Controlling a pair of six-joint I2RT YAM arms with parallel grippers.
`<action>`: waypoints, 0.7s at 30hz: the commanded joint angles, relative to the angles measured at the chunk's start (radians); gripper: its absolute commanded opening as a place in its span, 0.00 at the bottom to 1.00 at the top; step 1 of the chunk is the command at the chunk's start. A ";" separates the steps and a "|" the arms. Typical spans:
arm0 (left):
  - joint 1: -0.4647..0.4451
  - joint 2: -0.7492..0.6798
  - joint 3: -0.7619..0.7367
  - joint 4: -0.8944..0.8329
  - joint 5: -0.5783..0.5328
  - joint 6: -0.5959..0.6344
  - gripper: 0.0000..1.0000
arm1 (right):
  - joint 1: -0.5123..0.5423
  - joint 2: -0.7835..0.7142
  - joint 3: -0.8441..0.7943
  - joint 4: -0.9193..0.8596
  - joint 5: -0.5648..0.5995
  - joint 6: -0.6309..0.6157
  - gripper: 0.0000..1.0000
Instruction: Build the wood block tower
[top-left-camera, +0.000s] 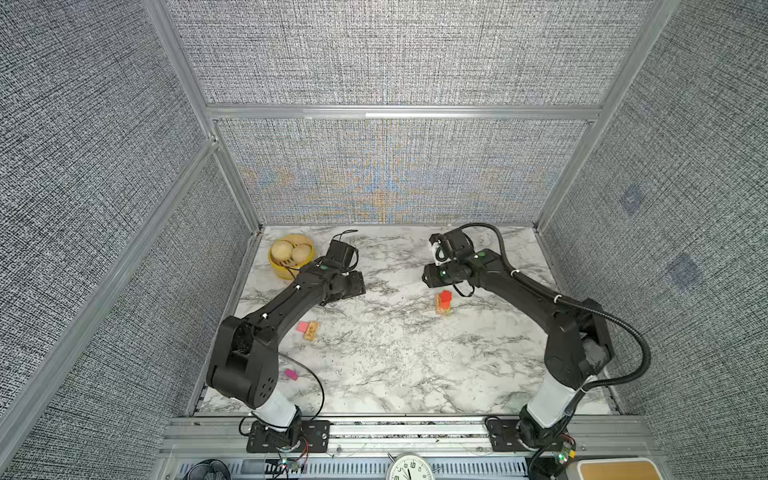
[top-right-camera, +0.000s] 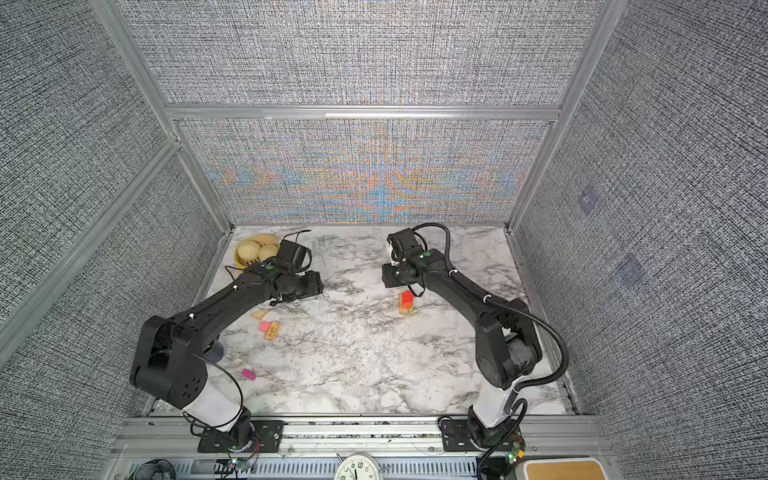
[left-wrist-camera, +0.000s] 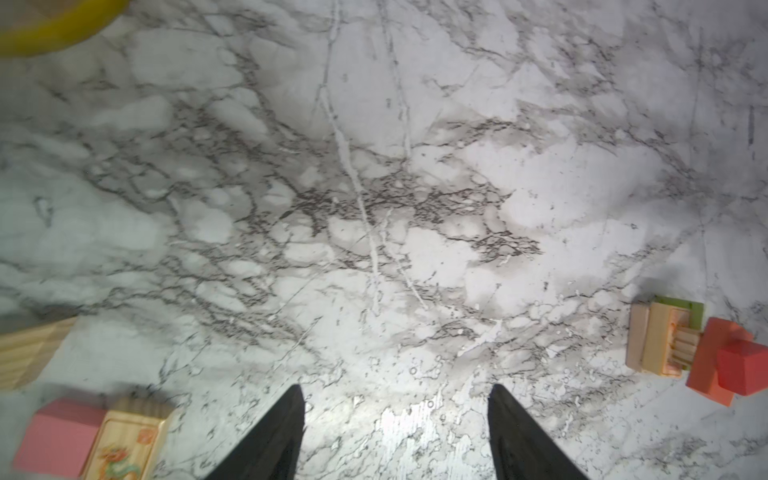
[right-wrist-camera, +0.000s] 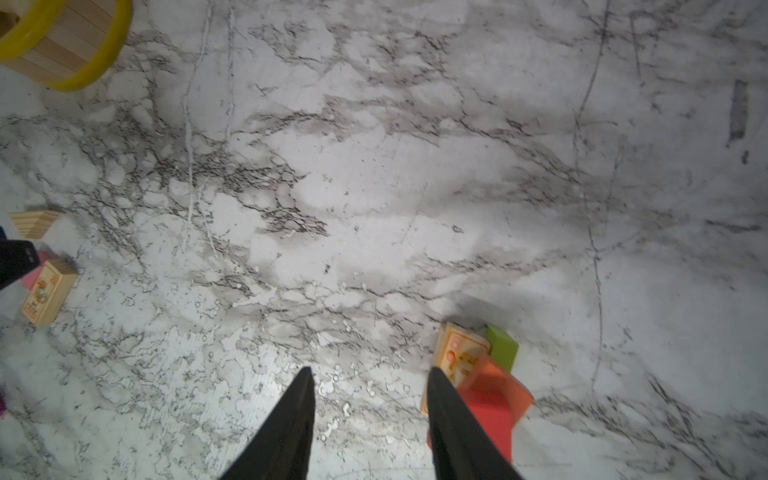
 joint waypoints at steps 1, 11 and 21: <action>0.042 -0.041 -0.055 -0.022 -0.034 -0.038 0.71 | 0.020 0.043 0.058 0.035 -0.051 -0.010 0.47; 0.099 -0.171 -0.234 -0.067 -0.115 -0.063 0.71 | 0.074 0.179 0.207 0.072 -0.144 -0.015 0.46; 0.161 -0.265 -0.458 0.048 -0.104 -0.067 0.64 | 0.080 0.224 0.240 0.091 -0.196 -0.018 0.47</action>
